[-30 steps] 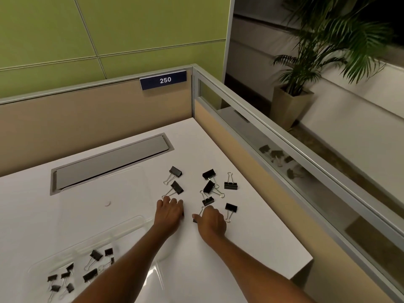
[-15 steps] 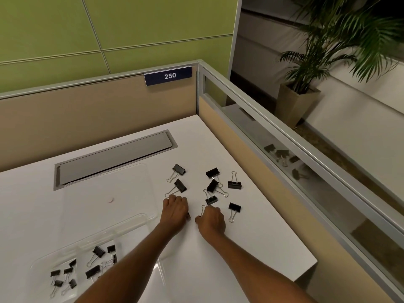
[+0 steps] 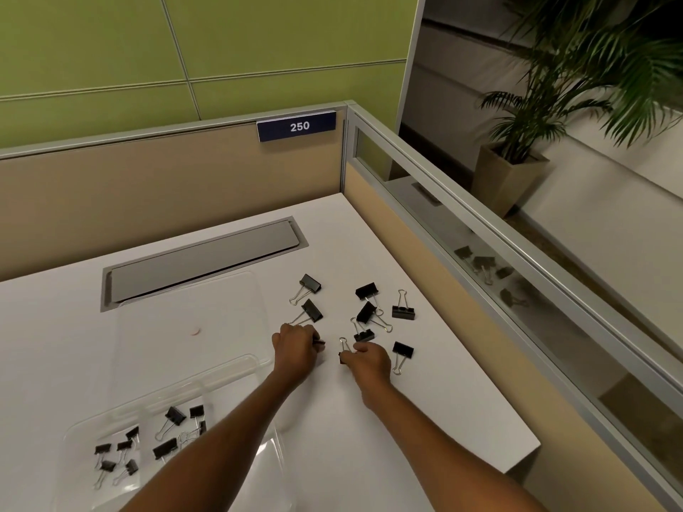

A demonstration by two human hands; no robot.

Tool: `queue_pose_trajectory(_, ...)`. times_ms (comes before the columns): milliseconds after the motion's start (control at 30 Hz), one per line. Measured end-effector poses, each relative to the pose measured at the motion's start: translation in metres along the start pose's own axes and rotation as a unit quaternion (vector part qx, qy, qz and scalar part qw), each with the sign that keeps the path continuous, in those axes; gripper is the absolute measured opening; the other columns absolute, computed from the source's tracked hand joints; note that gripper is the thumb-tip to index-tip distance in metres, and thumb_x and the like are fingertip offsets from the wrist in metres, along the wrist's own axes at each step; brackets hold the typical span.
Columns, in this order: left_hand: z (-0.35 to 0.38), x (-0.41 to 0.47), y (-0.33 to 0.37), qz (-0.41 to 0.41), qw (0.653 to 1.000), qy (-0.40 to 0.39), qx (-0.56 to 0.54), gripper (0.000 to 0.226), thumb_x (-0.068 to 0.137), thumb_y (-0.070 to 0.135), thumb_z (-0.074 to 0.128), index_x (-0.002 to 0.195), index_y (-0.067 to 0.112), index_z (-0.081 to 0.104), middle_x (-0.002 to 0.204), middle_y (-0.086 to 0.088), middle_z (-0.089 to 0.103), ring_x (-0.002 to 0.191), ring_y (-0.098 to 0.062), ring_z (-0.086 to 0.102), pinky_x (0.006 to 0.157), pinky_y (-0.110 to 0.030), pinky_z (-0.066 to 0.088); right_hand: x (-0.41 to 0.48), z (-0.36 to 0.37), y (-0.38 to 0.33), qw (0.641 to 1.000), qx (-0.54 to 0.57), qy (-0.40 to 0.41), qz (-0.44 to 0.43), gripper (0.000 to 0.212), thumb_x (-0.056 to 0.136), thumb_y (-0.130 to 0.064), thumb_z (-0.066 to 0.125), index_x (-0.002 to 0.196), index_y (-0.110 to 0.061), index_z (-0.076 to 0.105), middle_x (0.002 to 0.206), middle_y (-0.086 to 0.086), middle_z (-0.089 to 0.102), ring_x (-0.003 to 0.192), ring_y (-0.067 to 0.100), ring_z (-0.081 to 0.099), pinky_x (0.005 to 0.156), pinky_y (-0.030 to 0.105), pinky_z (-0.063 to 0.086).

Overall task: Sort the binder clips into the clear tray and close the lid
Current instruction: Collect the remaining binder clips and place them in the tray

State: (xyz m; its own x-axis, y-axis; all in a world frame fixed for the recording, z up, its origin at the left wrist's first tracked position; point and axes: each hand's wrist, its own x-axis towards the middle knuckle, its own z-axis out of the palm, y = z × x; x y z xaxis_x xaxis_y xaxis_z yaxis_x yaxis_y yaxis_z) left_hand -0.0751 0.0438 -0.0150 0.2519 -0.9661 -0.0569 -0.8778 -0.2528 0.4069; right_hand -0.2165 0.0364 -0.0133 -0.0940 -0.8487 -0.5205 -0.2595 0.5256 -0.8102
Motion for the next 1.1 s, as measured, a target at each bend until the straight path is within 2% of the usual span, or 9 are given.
queue_pose_trajectory(100,-0.012,0.0,-0.002,-0.017,0.999,0.011,-0.03,0.009,0.087,0.016,0.059,0.092,0.018,0.065,0.093,0.002,0.069,0.106,-0.026,0.043,0.074,-0.032,0.021,0.001,0.0,-0.008,0.986,0.14,-0.073,0.044,0.023,0.066,0.008,0.075,0.082,-0.004,0.065,0.085,0.013,0.065,0.078,0.022,0.065,0.082,0.032,0.056)
queue_pose_trajectory(267,-0.036,-0.006,-0.007,-0.054,0.995,0.038,-0.068,0.007,0.089,0.023,0.058,0.093,0.02,0.063,0.093,0.001,0.069,0.107,-0.027,0.042,0.075,-0.033,0.023,-0.007,0.003,-0.031,0.981,0.154,-0.111,0.034,0.025,0.071,0.019,0.069,0.085,-0.002,0.063,0.084,0.016,0.067,0.076,0.022,0.067,0.072,0.024,0.054)
queue_pose_trajectory(400,-0.058,-0.02,-0.013,-0.089,0.987,0.064,-0.114,0.009,0.086,0.029,0.062,0.091,0.023,0.067,0.095,0.003,0.069,0.109,-0.027,0.041,0.075,-0.033,0.022,-0.018,0.015,-0.042,0.967,0.198,-0.157,0.031,0.021,0.076,0.016,0.066,0.086,-0.001,0.059,0.085,0.015,0.065,0.08,0.023,0.064,0.081,0.036,0.056)
queue_pose_trajectory(533,-0.076,-0.038,-0.03,-0.102,0.984,0.087,-0.116,0.007,0.084,0.033,0.065,0.087,0.028,0.069,0.091,0.005,0.067,0.107,-0.027,0.042,0.075,-0.033,0.023,-0.031,0.03,-0.048,0.971,0.155,-0.184,0.006,0.024,0.071,0.011,0.073,0.088,-0.004,0.064,0.087,0.014,0.069,0.08,0.022,0.066,0.075,0.033,0.055)
queue_pose_trajectory(767,-0.097,-0.077,-0.073,-0.128,0.972,0.122,-0.153,0.003,0.083,0.03,0.066,0.083,0.028,0.069,0.086,0.011,0.067,0.107,-0.025,0.04,0.076,-0.035,0.023,-0.067,0.058,-0.048,0.968,0.128,-0.217,-0.008,0.026,0.066,0.016,0.074,0.09,0.01,0.067,0.091,0.023,0.07,0.083,0.031,0.069,0.074,0.033,0.059)
queue_pose_trajectory(867,-0.1,-0.101,-0.091,-0.14,0.97,0.137,-0.145,0.004,0.083,0.032,0.066,0.083,0.029,0.069,0.085,0.012,0.066,0.107,-0.024,0.041,0.075,-0.034,0.024,-0.083,0.072,-0.045,0.965,0.116,-0.236,-0.002,0.029,0.067,0.011,0.076,0.093,0.016,0.065,0.088,0.026,0.068,0.074,0.029,0.067,0.073,0.034,0.059)
queue_pose_trajectory(1000,-0.101,-0.13,-0.114,-0.152,0.971,0.135,-0.128,0.003,0.081,0.036,0.067,0.082,0.033,0.069,0.074,0.014,0.062,0.104,-0.023,0.045,0.073,-0.034,0.025,-0.106,0.089,-0.04,0.972,0.008,-0.232,-0.037,0.029,0.066,-0.012,0.085,0.089,-0.001,0.072,0.08,0.006,0.067,0.07,0.016,0.059,0.065,0.03,0.052)
queue_pose_trajectory(1100,-0.101,-0.15,-0.129,-0.168,0.97,0.138,-0.111,0.004,0.078,0.038,0.07,0.08,0.035,0.07,0.075,0.015,0.063,0.104,-0.024,0.044,0.073,-0.034,0.025,-0.121,0.102,-0.033,0.971,-0.05,-0.223,-0.068,0.022,0.067,-0.018,0.083,0.085,-0.009,0.074,0.073,-0.001,0.064,0.066,0.014,0.053,0.057,0.027,0.042)
